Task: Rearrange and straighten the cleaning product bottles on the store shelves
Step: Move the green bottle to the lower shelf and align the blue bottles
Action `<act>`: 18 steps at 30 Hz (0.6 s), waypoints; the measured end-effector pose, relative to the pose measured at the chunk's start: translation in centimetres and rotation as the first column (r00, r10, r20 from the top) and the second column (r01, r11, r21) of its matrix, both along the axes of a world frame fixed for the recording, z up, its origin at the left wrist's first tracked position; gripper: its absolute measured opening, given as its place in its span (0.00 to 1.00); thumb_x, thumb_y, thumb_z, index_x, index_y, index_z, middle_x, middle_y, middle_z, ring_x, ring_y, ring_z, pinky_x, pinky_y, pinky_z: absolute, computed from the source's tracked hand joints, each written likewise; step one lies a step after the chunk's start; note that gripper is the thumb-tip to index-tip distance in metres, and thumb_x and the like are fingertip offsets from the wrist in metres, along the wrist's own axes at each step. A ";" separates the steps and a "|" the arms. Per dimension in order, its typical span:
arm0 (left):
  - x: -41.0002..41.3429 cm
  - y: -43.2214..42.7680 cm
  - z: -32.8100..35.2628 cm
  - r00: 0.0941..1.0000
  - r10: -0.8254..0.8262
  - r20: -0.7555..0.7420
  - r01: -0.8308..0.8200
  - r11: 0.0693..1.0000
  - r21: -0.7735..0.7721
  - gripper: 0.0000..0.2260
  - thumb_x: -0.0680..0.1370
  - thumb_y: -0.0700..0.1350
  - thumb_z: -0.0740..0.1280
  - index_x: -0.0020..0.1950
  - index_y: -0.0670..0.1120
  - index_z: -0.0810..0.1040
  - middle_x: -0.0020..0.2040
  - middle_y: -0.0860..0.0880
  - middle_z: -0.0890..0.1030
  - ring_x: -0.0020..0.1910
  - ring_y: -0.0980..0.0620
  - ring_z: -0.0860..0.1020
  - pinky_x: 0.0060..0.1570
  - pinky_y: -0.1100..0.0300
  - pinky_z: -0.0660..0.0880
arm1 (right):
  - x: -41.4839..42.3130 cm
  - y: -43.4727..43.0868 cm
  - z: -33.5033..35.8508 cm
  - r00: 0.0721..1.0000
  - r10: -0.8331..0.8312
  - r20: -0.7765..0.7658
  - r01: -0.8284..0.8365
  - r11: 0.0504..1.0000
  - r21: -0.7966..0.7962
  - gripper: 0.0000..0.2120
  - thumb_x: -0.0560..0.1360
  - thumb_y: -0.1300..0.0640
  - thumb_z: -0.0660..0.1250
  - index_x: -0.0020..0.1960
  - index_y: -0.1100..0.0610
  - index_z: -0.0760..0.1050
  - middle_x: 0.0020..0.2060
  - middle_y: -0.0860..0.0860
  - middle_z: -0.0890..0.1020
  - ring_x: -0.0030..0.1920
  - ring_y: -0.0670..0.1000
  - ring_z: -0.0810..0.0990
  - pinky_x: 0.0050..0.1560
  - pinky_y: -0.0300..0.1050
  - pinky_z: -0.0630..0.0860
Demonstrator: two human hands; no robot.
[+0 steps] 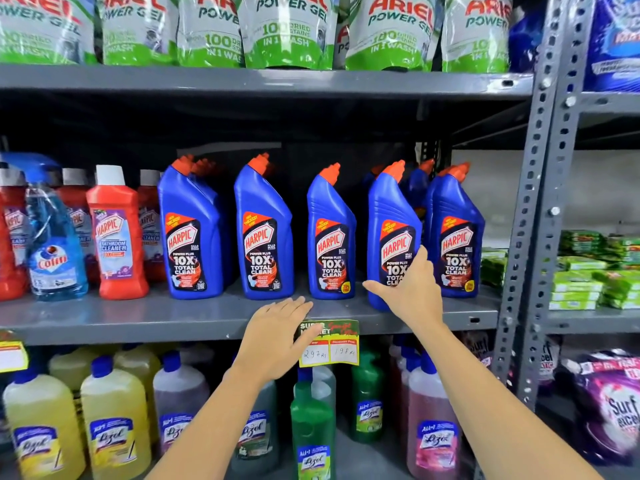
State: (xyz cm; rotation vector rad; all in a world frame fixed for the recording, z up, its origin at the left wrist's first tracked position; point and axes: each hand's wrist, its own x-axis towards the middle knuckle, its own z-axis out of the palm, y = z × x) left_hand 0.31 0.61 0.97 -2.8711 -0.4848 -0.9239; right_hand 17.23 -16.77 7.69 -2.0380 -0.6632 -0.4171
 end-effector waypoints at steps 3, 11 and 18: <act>0.0 0.0 -0.1 1.000 0.000 0.007 0.000 1.000 0.003 0.37 0.76 0.70 0.39 0.74 0.52 0.68 0.74 0.51 0.69 0.73 0.52 0.65 0.71 0.53 0.60 | 0.8 0.8 0.0 1.000 -0.025 0.000 0.025 1.000 -0.012 0.59 0.63 0.40 0.79 0.78 0.60 0.48 0.71 0.60 0.67 0.63 0.64 0.76 0.56 0.59 0.75; -0.1 0.2 -0.3 1.000 -0.010 0.028 0.010 1.000 0.008 0.36 0.77 0.70 0.40 0.72 0.51 0.70 0.72 0.51 0.71 0.72 0.52 0.67 0.69 0.53 0.61 | 2.3 1.5 -1.0 0.997 -0.052 0.060 0.053 0.999 -0.011 0.59 0.64 0.37 0.77 0.79 0.61 0.46 0.70 0.61 0.67 0.60 0.65 0.77 0.52 0.57 0.76; 0.1 0.1 -0.3 0.999 -0.011 0.042 0.011 1.000 0.007 0.35 0.78 0.69 0.41 0.72 0.51 0.71 0.72 0.51 0.72 0.71 0.51 0.68 0.69 0.52 0.62 | 3.6 1.3 -0.9 0.997 0.071 0.013 -0.071 0.997 -0.020 0.60 0.67 0.40 0.76 0.80 0.60 0.38 0.75 0.61 0.61 0.68 0.64 0.71 0.62 0.59 0.72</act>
